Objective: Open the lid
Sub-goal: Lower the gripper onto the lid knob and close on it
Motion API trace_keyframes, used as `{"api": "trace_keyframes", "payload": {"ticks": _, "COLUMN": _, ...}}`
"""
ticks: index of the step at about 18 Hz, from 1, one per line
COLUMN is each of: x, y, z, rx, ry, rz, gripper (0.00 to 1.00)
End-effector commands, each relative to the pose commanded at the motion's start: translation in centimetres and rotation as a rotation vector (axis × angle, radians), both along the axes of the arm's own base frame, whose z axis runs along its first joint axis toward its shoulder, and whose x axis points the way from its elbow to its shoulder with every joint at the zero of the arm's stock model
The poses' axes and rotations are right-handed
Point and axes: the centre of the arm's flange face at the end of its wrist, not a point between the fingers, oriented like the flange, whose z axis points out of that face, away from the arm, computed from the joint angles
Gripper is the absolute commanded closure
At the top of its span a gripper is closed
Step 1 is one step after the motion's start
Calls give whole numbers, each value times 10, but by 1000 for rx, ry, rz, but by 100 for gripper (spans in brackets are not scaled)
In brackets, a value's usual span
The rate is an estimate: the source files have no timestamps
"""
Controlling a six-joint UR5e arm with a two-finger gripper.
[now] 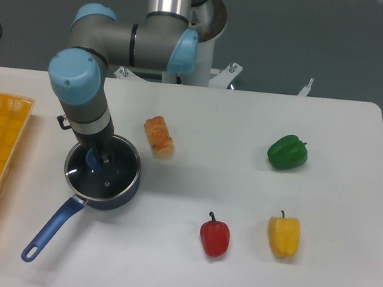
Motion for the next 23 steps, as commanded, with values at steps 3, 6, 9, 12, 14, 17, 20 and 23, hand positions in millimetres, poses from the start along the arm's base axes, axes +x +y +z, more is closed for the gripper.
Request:
{"api": "trace_keyframes", "payload": {"ticks": 3, "x": 2, "y": 1, "z": -1, "rx": -3, "ry": -1, "rz": 6, "gripper": 0}}
{"api": "trace_keyframes", "payload": {"ticks": 6, "x": 7, "y": 2, "z": -4, "rx": -7, "ry": -3, "rz": -2, "gripper": 0}}
{"api": "trace_keyframes", "payload": {"ticks": 9, "x": 6, "y": 4, "z": -10, "rx": -15, "ry": -7, "rz": -3, "gripper": 0}}
{"api": "trace_keyframes", "payload": {"ticks": 12, "x": 6, "y": 4, "z": -12, "rx": -18, "ry": -9, "rz": -8, "gripper": 3}}
{"api": "trace_keyframes", "payload": {"ticks": 14, "x": 6, "y": 5, "z": -11, "rx": -16, "ry": -10, "rz": -12, "gripper": 6}}
{"api": "trace_keyframes", "payload": {"ticks": 17, "x": 6, "y": 4, "z": -12, "rx": -18, "ry": -11, "rz": -14, "gripper": 8}}
{"api": "trace_keyframes", "payload": {"ticks": 20, "x": 6, "y": 4, "z": -12, "rx": -18, "ry": -11, "rz": -14, "gripper": 13}}
{"api": "trace_keyframes", "payload": {"ticks": 23, "x": 6, "y": 4, "z": -12, "rx": -18, "ry": -11, "rz": -14, "gripper": 17}}
